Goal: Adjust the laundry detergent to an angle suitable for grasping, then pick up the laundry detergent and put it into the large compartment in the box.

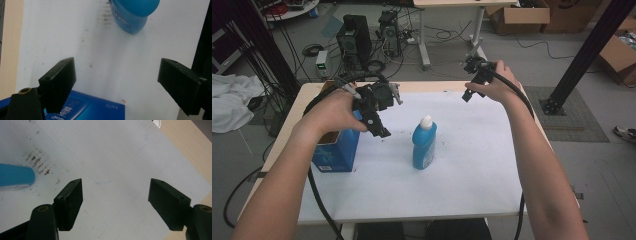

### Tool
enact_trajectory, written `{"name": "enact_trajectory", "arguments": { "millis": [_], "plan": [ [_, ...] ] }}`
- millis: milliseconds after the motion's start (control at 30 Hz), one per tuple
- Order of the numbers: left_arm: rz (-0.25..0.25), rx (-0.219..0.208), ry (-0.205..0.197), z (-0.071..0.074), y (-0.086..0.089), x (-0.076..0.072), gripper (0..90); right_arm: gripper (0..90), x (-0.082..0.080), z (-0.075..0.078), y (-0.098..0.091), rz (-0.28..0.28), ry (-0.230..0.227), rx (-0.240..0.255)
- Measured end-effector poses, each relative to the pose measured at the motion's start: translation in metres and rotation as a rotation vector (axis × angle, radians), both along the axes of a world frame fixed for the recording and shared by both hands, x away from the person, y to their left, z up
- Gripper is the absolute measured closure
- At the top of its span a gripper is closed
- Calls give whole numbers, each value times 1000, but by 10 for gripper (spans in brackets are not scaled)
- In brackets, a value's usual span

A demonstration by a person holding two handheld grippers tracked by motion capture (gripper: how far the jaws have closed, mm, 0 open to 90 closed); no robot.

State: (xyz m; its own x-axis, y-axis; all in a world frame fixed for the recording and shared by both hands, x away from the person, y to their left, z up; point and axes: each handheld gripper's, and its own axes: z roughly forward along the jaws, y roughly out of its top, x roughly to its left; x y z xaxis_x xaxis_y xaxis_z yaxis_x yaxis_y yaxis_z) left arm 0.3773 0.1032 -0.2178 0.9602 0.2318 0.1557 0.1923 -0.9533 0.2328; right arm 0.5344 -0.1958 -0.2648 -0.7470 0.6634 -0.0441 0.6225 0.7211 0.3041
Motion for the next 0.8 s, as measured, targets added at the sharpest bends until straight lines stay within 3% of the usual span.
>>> {"name": "enact_trajectory", "arguments": {
  "millis": [433, 667, 800],
  "plan": [
    [12, -1, -7, 6, -5, -1, 156, 278, 0, 1, -6, -6, 0, 9],
    [63, 5, -9, 7, -4, 0, 159, 278, 0, 0, -6, -8, -2, 5],
    [99, -20, 0, 12, -4, -3, 157, 278, -2, 1, -7, -11, -1, 11]
  ]
}}
